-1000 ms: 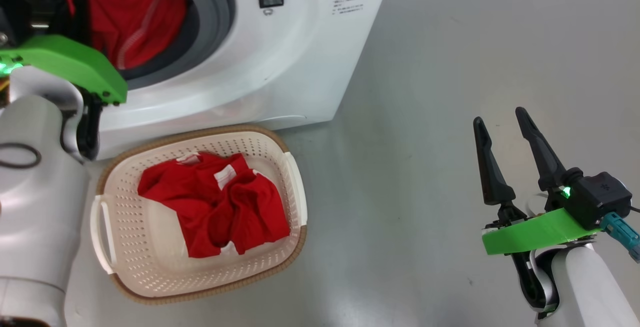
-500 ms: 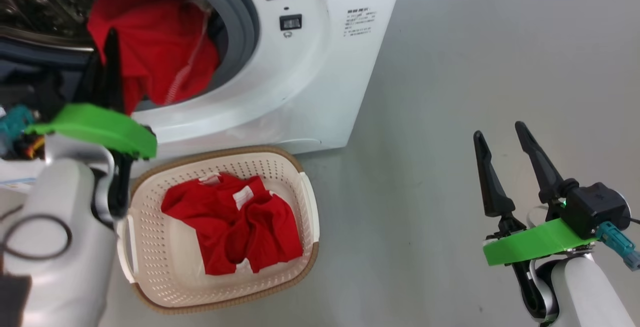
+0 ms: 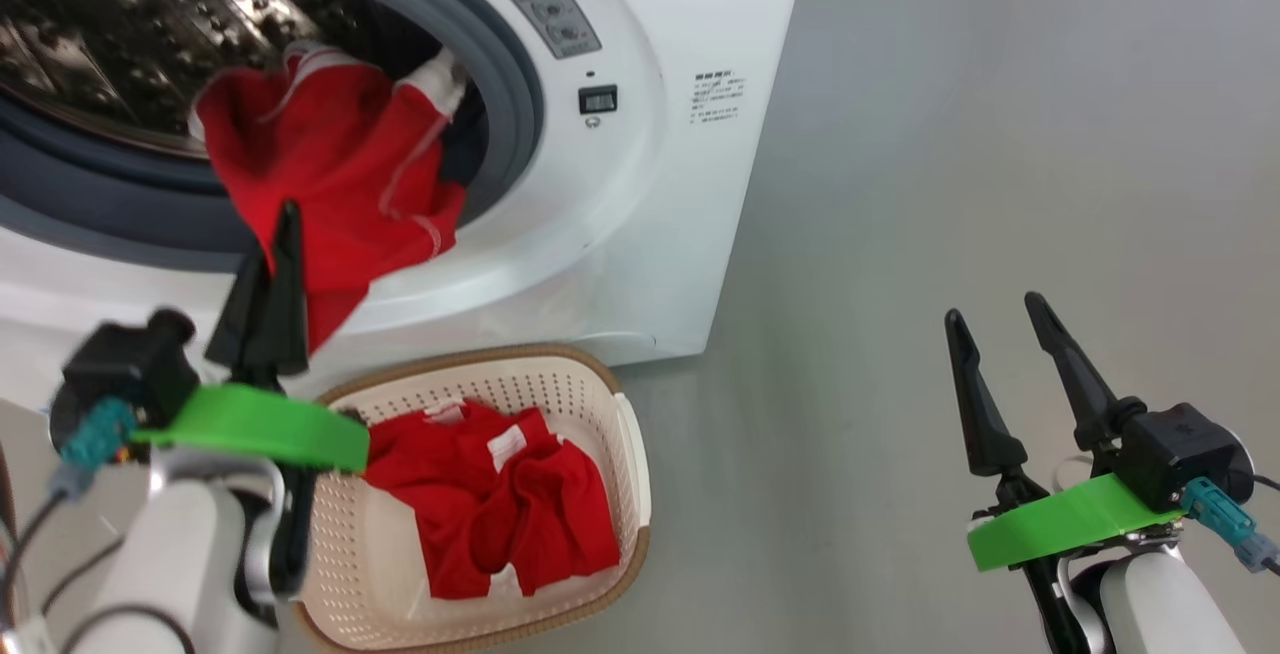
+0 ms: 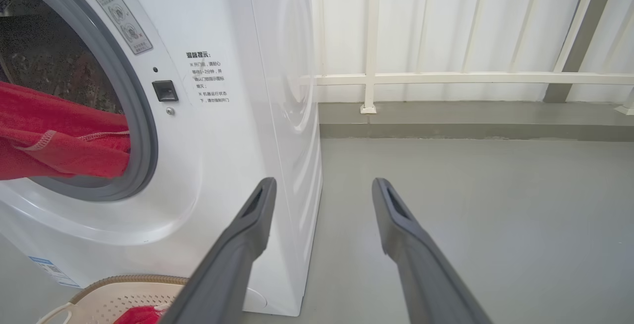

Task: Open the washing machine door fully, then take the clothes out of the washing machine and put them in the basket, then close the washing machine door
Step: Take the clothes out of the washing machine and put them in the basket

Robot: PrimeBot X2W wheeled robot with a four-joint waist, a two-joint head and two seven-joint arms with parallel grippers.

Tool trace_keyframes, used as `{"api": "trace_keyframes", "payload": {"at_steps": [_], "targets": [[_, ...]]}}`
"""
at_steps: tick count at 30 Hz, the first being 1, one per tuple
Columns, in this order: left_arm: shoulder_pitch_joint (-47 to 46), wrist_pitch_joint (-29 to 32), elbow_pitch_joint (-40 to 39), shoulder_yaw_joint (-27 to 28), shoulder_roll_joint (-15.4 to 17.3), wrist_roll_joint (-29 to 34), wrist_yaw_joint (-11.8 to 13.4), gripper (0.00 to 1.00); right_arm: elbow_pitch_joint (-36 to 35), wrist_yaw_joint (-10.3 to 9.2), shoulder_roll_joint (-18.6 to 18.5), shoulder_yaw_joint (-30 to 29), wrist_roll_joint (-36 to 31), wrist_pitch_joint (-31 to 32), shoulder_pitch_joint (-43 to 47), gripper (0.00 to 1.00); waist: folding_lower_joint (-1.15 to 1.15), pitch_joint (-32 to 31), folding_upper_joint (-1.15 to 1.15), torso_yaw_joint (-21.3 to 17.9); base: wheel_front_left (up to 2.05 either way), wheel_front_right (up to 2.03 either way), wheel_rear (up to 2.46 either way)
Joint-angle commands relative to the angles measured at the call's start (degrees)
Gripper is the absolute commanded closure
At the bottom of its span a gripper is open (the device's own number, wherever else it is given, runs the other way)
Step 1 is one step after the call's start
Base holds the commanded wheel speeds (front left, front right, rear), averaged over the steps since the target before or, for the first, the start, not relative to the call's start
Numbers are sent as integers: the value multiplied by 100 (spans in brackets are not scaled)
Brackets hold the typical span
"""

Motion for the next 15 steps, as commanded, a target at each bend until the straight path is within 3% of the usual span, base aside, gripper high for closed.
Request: {"api": "trace_keyframes", "payload": {"at_steps": [1, 15], "targets": [[105, -68, -247, 207, 149, 75, 41, 100, -111, 35, -41, 92, -57, -37, 32, 0, 0, -157, 0, 7, 0, 0, 0], [1322, 138, -1594, 23, 35, 110, 326, 100, -89, 35, -41, 31, -94, -37, 304, 0, 0, -695, 0, 139, 0, 0, 0]]}}
